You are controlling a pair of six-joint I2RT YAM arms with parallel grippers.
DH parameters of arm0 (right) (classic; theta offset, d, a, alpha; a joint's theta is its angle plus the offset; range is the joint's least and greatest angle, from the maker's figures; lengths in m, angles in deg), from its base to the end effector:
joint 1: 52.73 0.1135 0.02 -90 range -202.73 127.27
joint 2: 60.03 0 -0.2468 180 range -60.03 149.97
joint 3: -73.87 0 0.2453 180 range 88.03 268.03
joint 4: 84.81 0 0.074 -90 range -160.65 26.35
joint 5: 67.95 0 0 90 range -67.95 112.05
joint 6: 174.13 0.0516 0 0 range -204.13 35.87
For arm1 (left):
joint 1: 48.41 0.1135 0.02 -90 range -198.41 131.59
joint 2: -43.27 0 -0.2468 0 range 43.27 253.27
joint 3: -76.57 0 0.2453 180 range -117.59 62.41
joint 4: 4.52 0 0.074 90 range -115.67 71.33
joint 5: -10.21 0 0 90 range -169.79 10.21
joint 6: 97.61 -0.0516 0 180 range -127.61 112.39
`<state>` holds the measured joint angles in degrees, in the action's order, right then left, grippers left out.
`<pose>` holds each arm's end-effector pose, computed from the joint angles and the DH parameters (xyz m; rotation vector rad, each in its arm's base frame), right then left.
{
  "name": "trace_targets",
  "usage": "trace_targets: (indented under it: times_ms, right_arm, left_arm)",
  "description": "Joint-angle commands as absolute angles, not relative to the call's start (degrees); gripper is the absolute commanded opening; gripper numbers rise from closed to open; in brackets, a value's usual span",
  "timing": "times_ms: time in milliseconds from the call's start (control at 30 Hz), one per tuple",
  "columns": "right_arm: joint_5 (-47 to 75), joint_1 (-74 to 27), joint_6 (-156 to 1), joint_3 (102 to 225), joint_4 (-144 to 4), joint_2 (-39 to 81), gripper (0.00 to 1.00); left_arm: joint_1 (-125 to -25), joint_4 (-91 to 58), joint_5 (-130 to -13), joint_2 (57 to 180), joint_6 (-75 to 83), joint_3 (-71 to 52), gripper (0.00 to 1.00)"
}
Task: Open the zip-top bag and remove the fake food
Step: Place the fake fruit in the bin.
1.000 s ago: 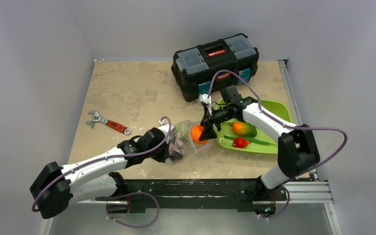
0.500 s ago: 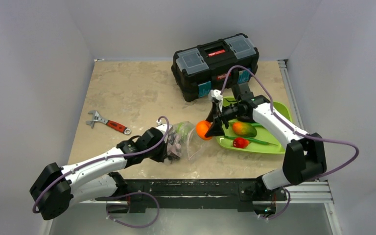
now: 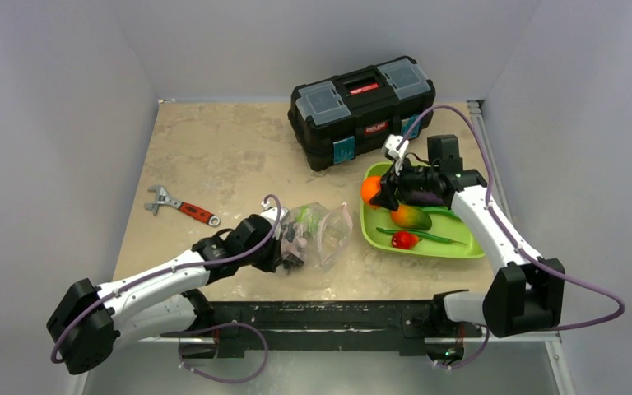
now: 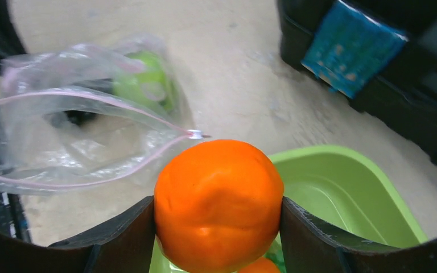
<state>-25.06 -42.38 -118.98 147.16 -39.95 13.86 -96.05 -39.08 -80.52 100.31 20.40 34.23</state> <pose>0.2621 0.0863 0.2703 -1.1687 1.8188 0.7218 0.1386 -0.1510 0.1632 0.4229 2.4795 -0.5601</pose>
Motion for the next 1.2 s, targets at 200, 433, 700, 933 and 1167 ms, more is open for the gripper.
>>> trace_targets:
  times_ms: [200,433,700,933,1167]
  right_arm:
    - [-7.2,-45.9,-106.8,142.1,-55.0,15.6,0.17]
    - [-2.8,-46.2,-101.3,139.3,-62.1,17.8,0.29]
    - [2.0,-46.6,-99.4,137.9,-66.0,18.7,0.66]
    - [-1.7,-47.4,-100.9,138.6,-64.0,18.3,0.95]
    - [-7.5,-47.4,-103.9,137.6,-63.4,14.0,0.99]
  left_arm:
    - [-95.8,-34.6,-80.3,95.9,22.2,36.6,0.00]
    - [-95.8,-33.4,-80.2,95.1,22.6,37.4,0.00]
    - [-95.8,-32.4,-80.1,94.2,22.8,38.3,0.00]
    - [-95.8,-31.8,-80.4,92.1,23.1,38.6,0.00]
    - [-95.8,-31.4,-80.8,89.8,23.4,39.4,0.00]
